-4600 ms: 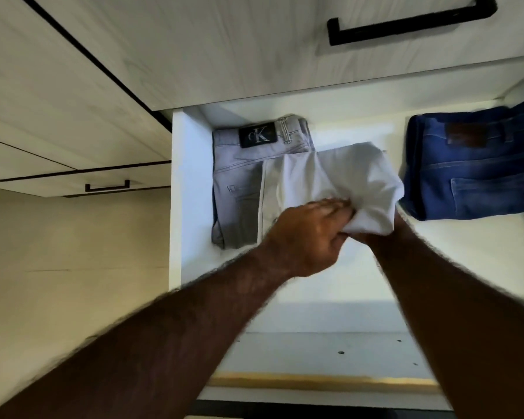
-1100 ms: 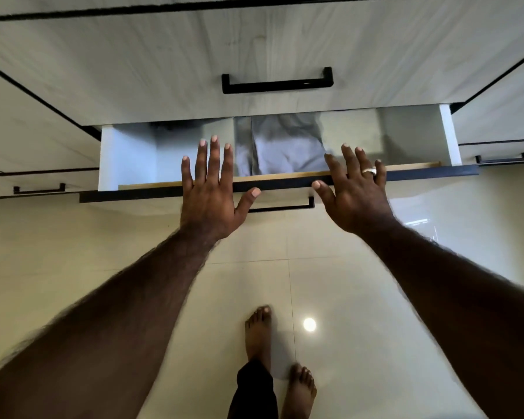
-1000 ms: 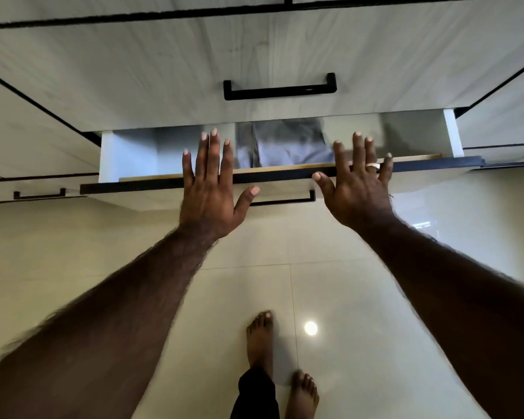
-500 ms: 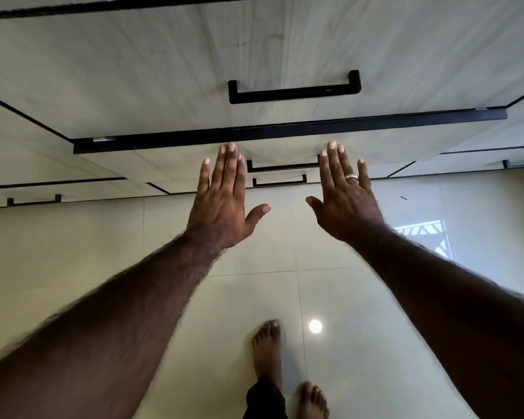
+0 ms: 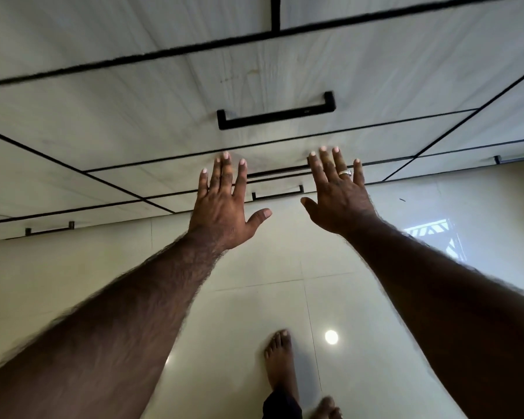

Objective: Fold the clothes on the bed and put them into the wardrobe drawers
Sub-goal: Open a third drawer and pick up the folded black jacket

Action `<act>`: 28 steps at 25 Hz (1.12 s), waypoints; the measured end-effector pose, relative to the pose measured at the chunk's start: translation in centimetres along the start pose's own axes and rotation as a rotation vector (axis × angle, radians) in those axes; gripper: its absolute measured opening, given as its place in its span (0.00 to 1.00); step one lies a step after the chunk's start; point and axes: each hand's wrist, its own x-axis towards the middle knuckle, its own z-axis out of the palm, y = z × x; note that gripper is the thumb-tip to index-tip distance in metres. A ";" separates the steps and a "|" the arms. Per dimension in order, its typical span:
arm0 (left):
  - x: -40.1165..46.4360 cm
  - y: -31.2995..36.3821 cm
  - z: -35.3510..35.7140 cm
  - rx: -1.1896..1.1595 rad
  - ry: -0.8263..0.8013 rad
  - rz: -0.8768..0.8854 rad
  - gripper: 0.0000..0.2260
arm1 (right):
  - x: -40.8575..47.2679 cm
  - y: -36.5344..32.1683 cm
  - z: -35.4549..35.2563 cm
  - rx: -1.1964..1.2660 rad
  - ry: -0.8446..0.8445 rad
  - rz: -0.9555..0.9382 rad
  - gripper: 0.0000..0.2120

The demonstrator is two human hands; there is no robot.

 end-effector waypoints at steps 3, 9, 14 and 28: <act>-2.3 1.2 -3.2 -0.053 0.084 0.028 0.43 | -3.9 -0.1 -3.4 0.077 0.112 0.054 0.42; -6.1 9.3 -11.2 -0.110 0.146 0.114 0.39 | -15.9 2.6 -10.1 0.133 0.245 0.195 0.38; -8.7 14.8 -16.9 -0.038 0.140 0.192 0.38 | -22.4 3.9 -15.3 0.131 0.250 0.159 0.37; -0.6 6.4 8.7 0.040 -0.136 0.086 0.41 | -5.4 0.8 9.4 0.140 -0.028 -0.022 0.38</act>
